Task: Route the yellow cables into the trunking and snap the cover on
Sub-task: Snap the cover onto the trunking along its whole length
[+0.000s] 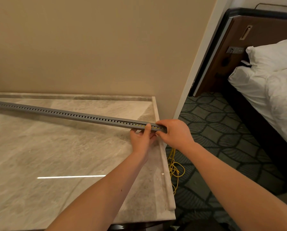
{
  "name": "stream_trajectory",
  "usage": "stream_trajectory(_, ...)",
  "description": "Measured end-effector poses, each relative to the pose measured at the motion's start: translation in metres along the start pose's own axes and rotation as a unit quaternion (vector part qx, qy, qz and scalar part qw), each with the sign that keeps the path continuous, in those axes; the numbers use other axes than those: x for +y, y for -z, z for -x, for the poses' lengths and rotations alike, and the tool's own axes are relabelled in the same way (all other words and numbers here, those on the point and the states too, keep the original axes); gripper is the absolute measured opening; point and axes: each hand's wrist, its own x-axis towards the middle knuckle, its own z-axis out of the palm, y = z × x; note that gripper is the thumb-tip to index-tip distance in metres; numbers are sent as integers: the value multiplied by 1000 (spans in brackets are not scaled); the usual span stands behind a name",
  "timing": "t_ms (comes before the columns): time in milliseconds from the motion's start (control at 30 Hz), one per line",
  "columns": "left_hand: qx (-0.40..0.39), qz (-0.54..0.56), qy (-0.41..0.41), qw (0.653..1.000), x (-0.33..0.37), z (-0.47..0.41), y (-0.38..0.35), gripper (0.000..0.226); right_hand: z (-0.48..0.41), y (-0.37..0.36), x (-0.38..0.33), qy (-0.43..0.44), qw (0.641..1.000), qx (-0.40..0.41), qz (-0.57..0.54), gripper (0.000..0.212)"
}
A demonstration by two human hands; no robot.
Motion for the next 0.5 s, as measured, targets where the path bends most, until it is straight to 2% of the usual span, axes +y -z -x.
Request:
stream_trajectory(100,9,-24,7,1000,8,-10,-4,57,0,3,3,-50,993,4,-105,44)
stream_trajectory(167,14,-51,5,999,10,-14,-7,55,3,1,5,-86,979,21,-183,60)
stream_trajectory(267,3,-73,5,997,10,-19,-8,52,6,-6,5,-119,965,35,-231,74)
stream_trajectory(400,-10,-84,20,996,12,-21,-6,55,3,-10,4,-131,963,37,-232,67)
stream_trajectory(500,-22,-48,41,998,16,-19,-6,37,-4,-6,2,-114,976,14,-183,55)
